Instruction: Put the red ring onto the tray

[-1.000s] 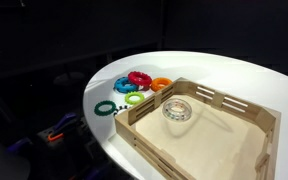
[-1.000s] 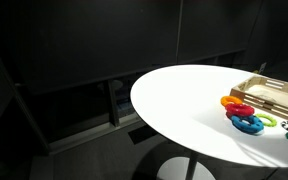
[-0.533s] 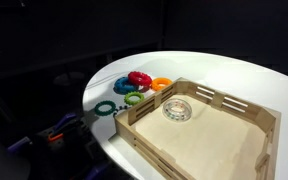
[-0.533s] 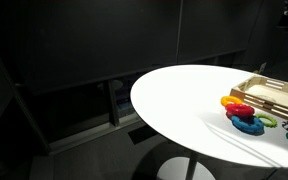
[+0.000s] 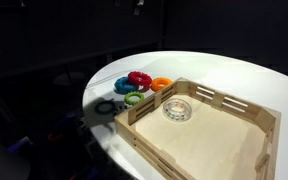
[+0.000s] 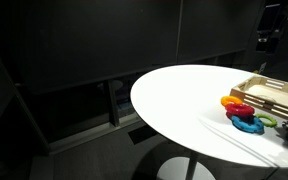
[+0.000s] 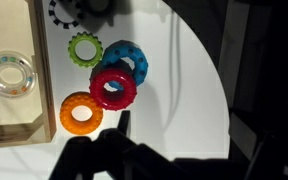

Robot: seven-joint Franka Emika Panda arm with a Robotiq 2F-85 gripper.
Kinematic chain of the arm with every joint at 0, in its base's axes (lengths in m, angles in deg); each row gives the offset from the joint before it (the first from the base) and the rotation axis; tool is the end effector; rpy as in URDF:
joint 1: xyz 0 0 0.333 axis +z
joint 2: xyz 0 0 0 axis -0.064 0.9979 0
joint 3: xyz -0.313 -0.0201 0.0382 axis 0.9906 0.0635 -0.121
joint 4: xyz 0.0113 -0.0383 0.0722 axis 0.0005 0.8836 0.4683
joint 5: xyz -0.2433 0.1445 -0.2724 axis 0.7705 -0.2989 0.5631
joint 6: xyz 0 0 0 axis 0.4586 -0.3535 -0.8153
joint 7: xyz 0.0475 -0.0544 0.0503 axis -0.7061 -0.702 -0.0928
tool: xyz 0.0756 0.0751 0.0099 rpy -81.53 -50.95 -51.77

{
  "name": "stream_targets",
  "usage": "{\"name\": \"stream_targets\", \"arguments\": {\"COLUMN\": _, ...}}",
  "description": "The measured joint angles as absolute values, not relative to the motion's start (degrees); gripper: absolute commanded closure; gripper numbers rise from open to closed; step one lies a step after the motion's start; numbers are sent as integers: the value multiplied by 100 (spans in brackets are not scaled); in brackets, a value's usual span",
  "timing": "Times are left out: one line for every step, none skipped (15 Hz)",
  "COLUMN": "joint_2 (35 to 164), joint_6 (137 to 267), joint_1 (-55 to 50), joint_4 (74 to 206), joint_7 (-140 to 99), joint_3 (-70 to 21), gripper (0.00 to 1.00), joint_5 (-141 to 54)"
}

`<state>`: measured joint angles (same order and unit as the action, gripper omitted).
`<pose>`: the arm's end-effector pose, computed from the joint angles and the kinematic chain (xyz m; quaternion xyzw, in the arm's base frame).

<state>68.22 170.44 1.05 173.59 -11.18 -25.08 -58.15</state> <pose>0.4587 0.0296 0.4802 -0.9913 -0.0282 0.0677 0.1093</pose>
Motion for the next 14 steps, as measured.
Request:
{"name": "stream_targets", "arguments": {"joint_2": 6917, "joint_6": 17185, "joint_1": 102, "joint_4": 17387, "joint_7": -1118, "joint_3": -2511, "gripper": 0, "joint_5": -5815}}
{"name": "stream_targets", "arguments": {"joint_2": 7019, "joint_6": 17363, "joint_1": 95, "joint_4": 17435, "joint_7": -1118, "joint_3": -2518, "gripper": 0, "joint_5": -5815}}
{"name": "stream_targets", "arguments": {"joint_2": 7116, "joint_6": 17555, "joint_1": 88, "joint_4": 17502, "joint_7": -1118, "joint_3": -2529, "gripper": 0, "joint_5": -5815}}
{"name": "stream_targets", "arguments": {"joint_2": 7215, "joint_6": 17754, "joint_1": 83, "joint_4": 17576, "joint_7": -1122, "joint_3": -2543, "gripper": 0, "joint_5": -5815}}
{"name": "stream_targets", "arguments": {"joint_2": 7310, "joint_6": 17954, "joint_1": 83, "joint_4": 17658, "joint_7": -1123, "joint_3": -2559, "gripper": 0, "joint_5": -5815}}
{"name": "stream_targets", "arguments": {"joint_2": 7400, "joint_6": 18146, "joint_1": 83, "joint_4": 17739, "joint_7": -1123, "joint_3": -2580, "gripper": 0, "joint_5": -5815}}
{"name": "stream_targets", "arguments": {"joint_2": 7489, "joint_6": 18339, "joint_1": 83, "joint_4": 17821, "joint_7": -1124, "joint_3": -2607, "gripper": 0, "joint_5": -5815}}
{"name": "stream_targets", "arguments": {"joint_2": 7572, "joint_6": 18510, "joint_1": 83, "joint_4": 17892, "joint_7": -1124, "joint_3": -2636, "gripper": 0, "joint_5": -5815}}
{"name": "stream_targets", "arguments": {"joint_2": 7649, "joint_6": 18663, "joint_1": 83, "joint_4": 17957, "joint_7": -1125, "joint_3": -2666, "gripper": 0, "joint_5": -5815}}
{"name": "stream_targets", "arguments": {"joint_2": 7722, "joint_6": 18772, "joint_1": 83, "joint_4": 18002, "joint_7": -1126, "joint_3": -2688, "gripper": 0, "joint_5": -5815}}
{"name": "stream_targets", "arguments": {"joint_2": 7784, "joint_6": 18816, "joint_1": 83, "joint_4": 18026, "joint_7": -1126, "joint_3": -2702, "gripper": 0, "joint_5": -5815}}
{"name": "stream_targets", "arguments": {"joint_2": 7829, "joint_6": 18821, "joint_1": 83, "joint_4": 18031, "joint_7": -1126, "joint_3": -2710, "gripper": 0, "joint_5": -5815}}
{"name": "stream_targets", "arguments": {"joint_2": 7845, "joint_6": 18821, "joint_1": 83, "joint_4": 18031, "joint_7": -1126, "joint_3": -2713, "gripper": 0, "joint_5": -5815}}
{"name": "stream_targets", "arguments": {"joint_2": 7845, "joint_6": 18821, "joint_1": 83, "joint_4": 18030, "joint_7": -1126, "joint_3": -2713, "gripper": 0, "joint_5": -5815}}
